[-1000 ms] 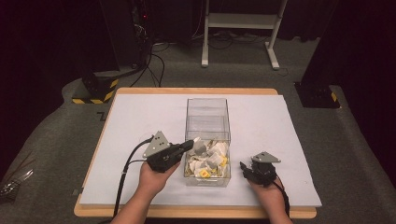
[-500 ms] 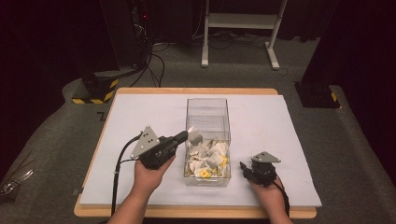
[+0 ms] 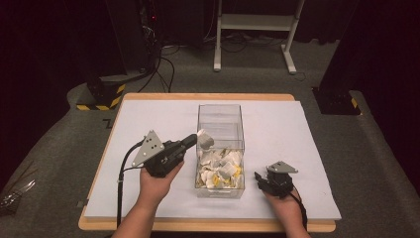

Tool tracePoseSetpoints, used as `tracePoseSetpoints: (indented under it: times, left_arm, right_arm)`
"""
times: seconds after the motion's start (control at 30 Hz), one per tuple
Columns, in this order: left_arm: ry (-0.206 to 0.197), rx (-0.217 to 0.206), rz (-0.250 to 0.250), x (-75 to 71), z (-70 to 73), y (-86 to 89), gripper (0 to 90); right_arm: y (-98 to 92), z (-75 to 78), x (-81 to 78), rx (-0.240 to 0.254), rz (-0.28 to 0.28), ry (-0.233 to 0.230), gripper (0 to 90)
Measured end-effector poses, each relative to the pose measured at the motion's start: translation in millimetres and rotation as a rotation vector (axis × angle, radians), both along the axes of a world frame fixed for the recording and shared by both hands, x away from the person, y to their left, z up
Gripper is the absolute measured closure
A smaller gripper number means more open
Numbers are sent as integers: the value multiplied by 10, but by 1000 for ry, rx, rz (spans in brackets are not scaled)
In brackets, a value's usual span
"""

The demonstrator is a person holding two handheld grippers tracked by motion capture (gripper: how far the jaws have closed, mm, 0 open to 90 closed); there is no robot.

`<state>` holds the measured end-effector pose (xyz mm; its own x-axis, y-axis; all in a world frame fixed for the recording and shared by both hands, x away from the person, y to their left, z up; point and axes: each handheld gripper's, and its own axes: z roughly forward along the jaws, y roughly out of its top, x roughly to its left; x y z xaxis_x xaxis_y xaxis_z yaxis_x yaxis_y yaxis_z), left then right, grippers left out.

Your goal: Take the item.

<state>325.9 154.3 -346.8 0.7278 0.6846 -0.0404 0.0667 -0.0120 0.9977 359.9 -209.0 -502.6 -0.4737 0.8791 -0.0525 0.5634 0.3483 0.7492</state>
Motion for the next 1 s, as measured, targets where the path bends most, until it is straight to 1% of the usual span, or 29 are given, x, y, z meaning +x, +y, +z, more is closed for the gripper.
tracePoseSetpoints:
  times: [0.17, 0.3, 0.37, 0.7, 0.8, 0.9, 1.0]
  left_arm:
    - [-12, -11, 7, -2, 65, 40, 900]
    - [-31, -9, 20, -6, 125, 82, 900]
    - [-34, -19, 24, -8, 150, 111, 900]
    - [-58, -25, 48, -34, 251, 220, 900]
    - [-61, -31, 59, -34, 265, 273, 900]
    - [-63, -42, 71, -40, 284, 336, 900]
    - [-71, -49, 84, -55, 313, 402, 900]
  right_arm:
    - [-1, -1, 5, 0, 1, 3, 461]
    - [0, -2, 7, -4, 2, 4, 461]
    - [0, -2, 8, -1, -1, 7, 462]
    - [5, -3, 5, -7, 0, 0, 462]
    - [3, -2, 9, -5, -2, 8, 462]
    - [4, -3, 8, -9, 0, 2, 462]
    - [3, -3, 9, -7, -2, 7, 463]
